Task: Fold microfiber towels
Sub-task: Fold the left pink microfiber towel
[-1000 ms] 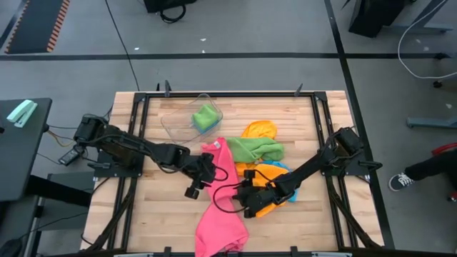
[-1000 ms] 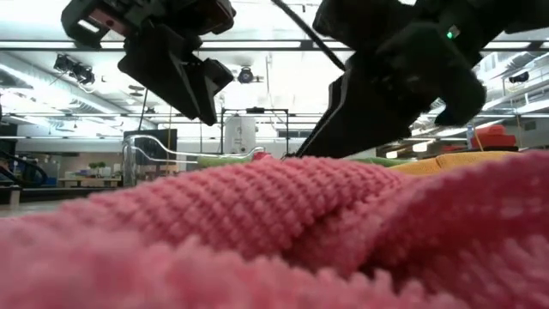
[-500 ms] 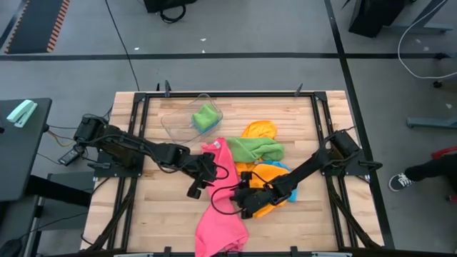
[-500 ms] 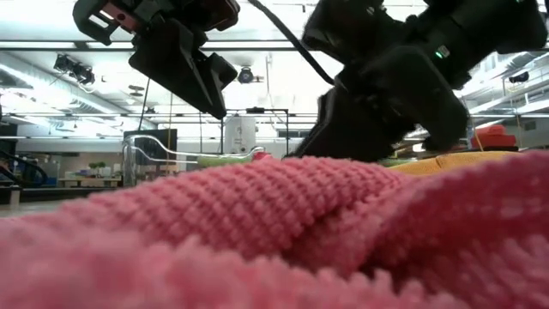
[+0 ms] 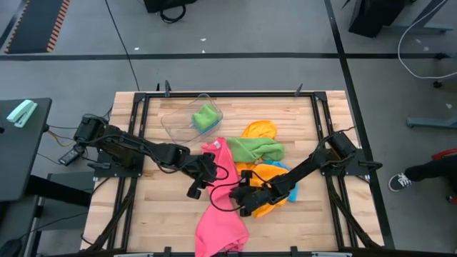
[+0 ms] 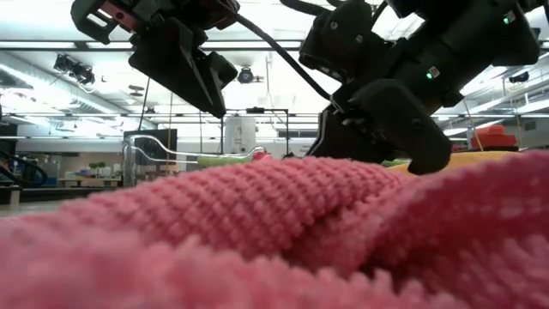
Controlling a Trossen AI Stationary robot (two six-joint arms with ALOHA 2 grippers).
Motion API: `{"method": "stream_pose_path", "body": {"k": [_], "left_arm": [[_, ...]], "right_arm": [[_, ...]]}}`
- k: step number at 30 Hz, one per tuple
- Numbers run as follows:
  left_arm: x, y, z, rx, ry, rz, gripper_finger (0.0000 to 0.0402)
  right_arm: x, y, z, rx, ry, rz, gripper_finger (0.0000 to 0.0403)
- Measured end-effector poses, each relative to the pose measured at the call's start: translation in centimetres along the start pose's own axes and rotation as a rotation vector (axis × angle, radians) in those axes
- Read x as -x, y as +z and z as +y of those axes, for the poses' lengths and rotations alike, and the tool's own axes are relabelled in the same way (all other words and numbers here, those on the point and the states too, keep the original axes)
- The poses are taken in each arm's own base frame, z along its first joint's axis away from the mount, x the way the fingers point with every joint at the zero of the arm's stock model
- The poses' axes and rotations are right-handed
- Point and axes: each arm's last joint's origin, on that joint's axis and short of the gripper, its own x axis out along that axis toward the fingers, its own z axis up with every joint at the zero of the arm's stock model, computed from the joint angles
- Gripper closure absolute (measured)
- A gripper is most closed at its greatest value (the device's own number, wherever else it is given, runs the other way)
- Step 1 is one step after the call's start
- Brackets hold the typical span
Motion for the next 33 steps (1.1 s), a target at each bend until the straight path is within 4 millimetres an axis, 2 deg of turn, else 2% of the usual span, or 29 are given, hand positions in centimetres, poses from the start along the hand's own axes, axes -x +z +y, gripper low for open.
{"method": "stream_pose_path", "body": {"k": [4, 13, 24, 33], "left_arm": [[0.0, 0.0, 0.0, 0.000, 0.000, -0.001, 0.0284], [0.0, 0.1, 0.0, -0.003, 0.001, -0.013, 0.0291], [0.0, 0.2, -0.4, -0.015, -0.009, -0.013, 0.0292], [0.0, 0.1, -0.4, -0.015, -0.009, -0.009, 0.0294]], "right_arm": [[-0.2, 0.3, -0.3, -0.037, 0.009, 0.008, 0.0362], [-1.1, 4.1, -2.3, -0.015, 0.032, 0.000, 0.0363], [-2.6, 4.7, -5.4, -0.049, 0.029, 0.001, 0.0363], [-2.8, 4.7, -5.8, -0.056, 0.036, 0.001, 0.0363]]}}
